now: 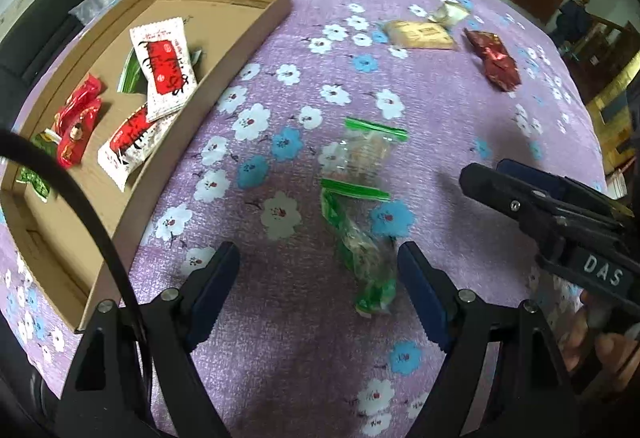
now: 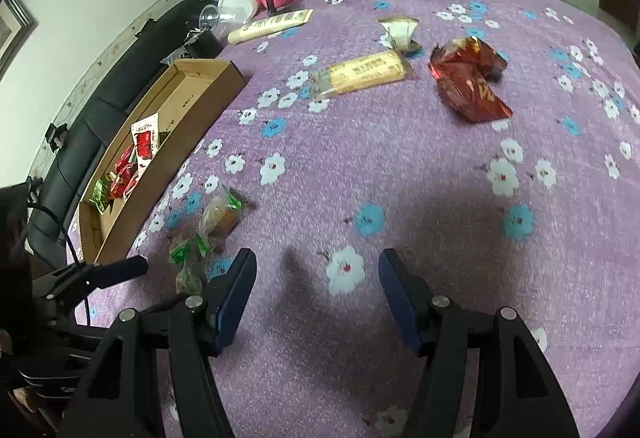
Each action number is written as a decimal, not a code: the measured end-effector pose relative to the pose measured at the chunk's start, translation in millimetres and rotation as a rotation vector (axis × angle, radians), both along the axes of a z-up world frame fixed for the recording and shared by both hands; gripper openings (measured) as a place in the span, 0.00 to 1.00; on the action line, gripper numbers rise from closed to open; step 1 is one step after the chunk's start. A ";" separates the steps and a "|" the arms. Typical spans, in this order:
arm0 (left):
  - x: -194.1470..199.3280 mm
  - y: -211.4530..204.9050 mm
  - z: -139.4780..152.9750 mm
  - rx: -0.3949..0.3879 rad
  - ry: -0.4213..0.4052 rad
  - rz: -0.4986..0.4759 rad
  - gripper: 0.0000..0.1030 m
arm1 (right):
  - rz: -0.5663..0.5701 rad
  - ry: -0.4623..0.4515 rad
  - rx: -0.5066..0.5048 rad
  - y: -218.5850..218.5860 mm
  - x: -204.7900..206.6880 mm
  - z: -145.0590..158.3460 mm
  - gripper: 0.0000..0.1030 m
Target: Organize snacks
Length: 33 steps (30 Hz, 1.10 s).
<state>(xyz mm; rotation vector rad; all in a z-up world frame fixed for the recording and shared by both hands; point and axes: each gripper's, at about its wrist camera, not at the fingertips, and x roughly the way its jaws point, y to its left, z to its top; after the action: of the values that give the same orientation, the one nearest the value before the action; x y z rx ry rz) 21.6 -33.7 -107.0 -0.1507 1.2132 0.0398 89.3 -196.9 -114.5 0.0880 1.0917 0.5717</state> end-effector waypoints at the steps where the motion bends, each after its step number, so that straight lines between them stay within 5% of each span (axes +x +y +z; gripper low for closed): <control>1: 0.5 0.9 -1.5 0.001 0.006 0.007 0.80 | 0.019 -0.002 -0.006 6.3 1.7 0.3 0.62; 10: 0.9 10.5 -6.1 -0.003 0.011 0.059 0.79 | 0.122 -0.013 -0.028 63.5 15.7 3.3 0.62; 17: -2.1 14.4 -5.6 -0.011 0.007 0.056 0.79 | 0.220 -0.070 -0.158 94.0 9.3 -4.0 0.61; 18: -2.5 14.2 -5.7 -0.009 0.009 0.055 0.79 | 0.230 -0.098 -0.194 95.8 6.6 -4.3 0.54; 22: -3.9 13.7 -5.2 -0.002 0.010 0.052 0.79 | 0.221 -0.149 -0.228 87.5 3.6 -1.8 0.37; 30: 2.1 6.4 -7.4 0.029 0.014 0.049 0.78 | 0.165 -0.174 -0.260 51.4 0.5 -0.8 0.36; 33: 1.3 4.9 -5.7 0.024 0.005 0.031 0.69 | 0.151 -0.178 -0.285 37.7 -2.1 -0.2 0.36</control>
<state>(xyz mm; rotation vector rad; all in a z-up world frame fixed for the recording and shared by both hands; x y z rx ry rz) 22.9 -28.8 -112.7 -0.1490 1.2149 0.0818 87.2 -159.1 -114.7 -0.2905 1.0009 0.5426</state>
